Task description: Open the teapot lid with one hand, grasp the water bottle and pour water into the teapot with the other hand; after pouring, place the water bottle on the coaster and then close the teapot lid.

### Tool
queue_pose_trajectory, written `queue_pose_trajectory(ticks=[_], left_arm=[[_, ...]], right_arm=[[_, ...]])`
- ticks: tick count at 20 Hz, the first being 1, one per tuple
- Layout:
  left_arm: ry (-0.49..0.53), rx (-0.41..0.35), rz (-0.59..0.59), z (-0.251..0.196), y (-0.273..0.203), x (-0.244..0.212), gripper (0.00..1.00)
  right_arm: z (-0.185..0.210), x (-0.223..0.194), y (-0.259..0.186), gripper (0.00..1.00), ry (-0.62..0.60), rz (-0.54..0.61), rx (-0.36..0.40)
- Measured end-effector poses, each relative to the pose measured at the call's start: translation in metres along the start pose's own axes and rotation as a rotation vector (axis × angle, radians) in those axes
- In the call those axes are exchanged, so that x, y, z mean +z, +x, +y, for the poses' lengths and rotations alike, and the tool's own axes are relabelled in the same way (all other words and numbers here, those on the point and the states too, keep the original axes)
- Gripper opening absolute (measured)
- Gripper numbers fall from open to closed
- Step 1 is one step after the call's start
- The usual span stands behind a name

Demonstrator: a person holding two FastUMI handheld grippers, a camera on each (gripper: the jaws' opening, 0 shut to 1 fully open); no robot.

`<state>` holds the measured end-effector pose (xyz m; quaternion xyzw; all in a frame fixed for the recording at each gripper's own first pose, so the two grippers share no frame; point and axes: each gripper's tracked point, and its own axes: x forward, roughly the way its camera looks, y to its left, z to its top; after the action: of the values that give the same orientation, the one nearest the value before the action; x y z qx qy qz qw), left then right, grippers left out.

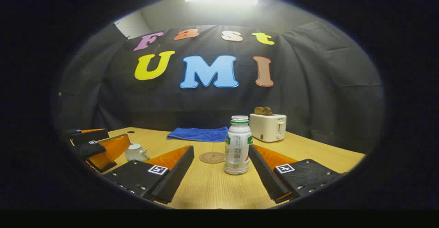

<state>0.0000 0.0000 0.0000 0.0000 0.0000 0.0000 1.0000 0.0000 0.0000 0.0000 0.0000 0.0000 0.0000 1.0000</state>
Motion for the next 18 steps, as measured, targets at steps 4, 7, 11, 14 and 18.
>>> queue_pose_trajectory(ticks=[4, 7, 11, 14, 18], left_arm=[[0.004, 0.023, -0.001, 0.014, 0.018, 0.006, 1.0], [0.015, 0.026, 0.017, 0.02, 0.029, 0.002, 1.0], [0.001, 0.033, 0.032, 0.026, 0.035, -0.006, 1.0], [-0.012, 0.047, 0.04, 0.033, 0.041, -0.009, 1.0], [-0.01, 0.062, 0.057, 0.042, 0.052, -0.017, 1.0]], right_arm=[[-0.002, 0.001, 0.005, 0.98, -0.007, 0.013, 0.008], [-0.002, -0.004, 0.01, 0.98, -0.006, 0.03, 0.014], [-0.009, -0.003, 0.018, 0.98, -0.005, 0.025, 0.0], [-0.015, -0.002, 0.024, 0.98, 0.013, 0.028, -0.013], [-0.018, -0.01, 0.029, 0.98, 0.026, 0.043, -0.019]])
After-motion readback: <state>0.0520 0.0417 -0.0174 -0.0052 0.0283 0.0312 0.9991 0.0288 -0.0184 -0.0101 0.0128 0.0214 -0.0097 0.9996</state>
